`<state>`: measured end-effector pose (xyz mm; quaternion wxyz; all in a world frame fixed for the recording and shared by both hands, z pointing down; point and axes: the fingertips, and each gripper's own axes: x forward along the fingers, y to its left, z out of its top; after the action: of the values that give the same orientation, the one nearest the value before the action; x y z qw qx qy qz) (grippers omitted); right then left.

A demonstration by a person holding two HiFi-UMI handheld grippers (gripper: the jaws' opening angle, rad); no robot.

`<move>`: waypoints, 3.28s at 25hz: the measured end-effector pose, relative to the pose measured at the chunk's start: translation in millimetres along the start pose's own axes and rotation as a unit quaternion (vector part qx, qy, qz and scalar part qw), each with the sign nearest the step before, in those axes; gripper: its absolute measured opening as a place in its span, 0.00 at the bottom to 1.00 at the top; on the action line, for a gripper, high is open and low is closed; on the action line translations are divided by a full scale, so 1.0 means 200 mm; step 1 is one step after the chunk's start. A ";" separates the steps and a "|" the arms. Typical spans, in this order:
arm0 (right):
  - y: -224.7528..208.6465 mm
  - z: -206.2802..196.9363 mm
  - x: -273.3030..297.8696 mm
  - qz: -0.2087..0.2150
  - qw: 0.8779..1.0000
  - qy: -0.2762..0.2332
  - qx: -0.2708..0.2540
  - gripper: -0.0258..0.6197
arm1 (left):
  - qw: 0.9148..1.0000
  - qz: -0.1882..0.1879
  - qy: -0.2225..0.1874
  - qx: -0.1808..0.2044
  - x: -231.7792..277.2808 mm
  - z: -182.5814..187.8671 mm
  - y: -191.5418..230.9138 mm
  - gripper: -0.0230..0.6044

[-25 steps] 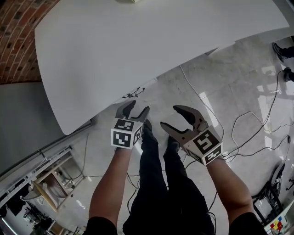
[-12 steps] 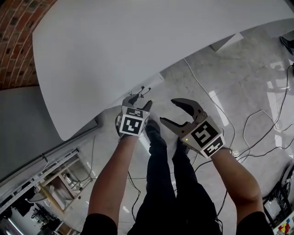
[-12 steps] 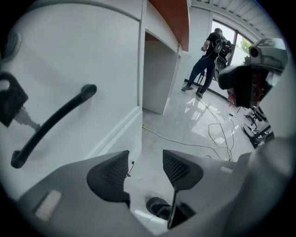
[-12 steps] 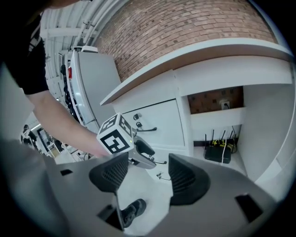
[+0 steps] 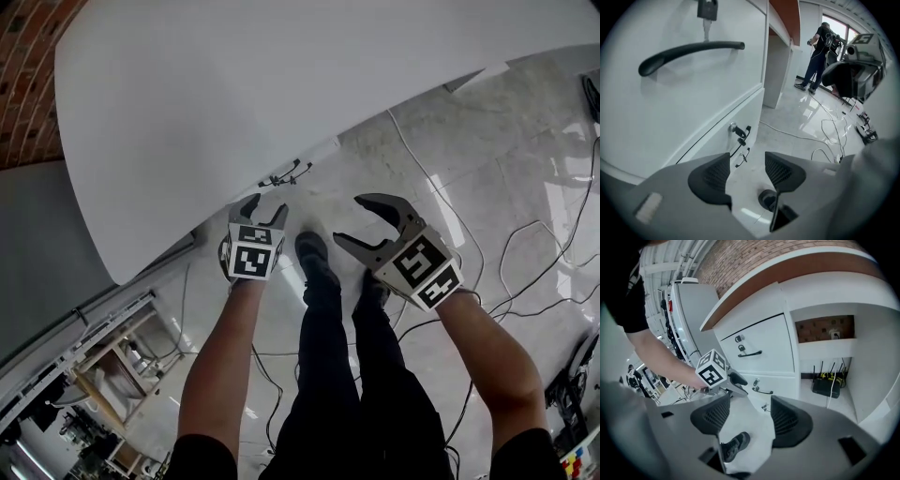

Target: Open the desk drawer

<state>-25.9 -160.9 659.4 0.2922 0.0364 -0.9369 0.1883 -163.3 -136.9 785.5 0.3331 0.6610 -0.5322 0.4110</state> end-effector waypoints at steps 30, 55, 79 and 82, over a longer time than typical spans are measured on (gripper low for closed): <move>-0.07 -0.26 0.00 0.010 0.999 0.029 0.042 0.46 | 0.955 0.090 0.094 0.265 0.38 0.00 0.05 0.10; -0.28 -0.15 0.18 -0.005 0.992 0.079 -0.097 0.40 | 0.959 0.106 0.068 0.252 0.34 0.02 -0.04 0.05; -0.37 -0.16 0.63 -0.007 0.788 0.274 -0.551 0.23 | 0.983 0.106 -0.008 0.150 0.04 -0.09 -0.12 0.15; -0.36 -0.17 0.62 -0.003 0.791 0.287 -0.540 0.21 | 0.985 0.112 -0.019 0.127 -0.07 -0.14 -0.10 0.15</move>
<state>-98.0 -209.6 778.6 0.5205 -0.1800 -0.7589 -0.3476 -149.6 -102.9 785.9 0.1879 0.6420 -0.5526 0.4971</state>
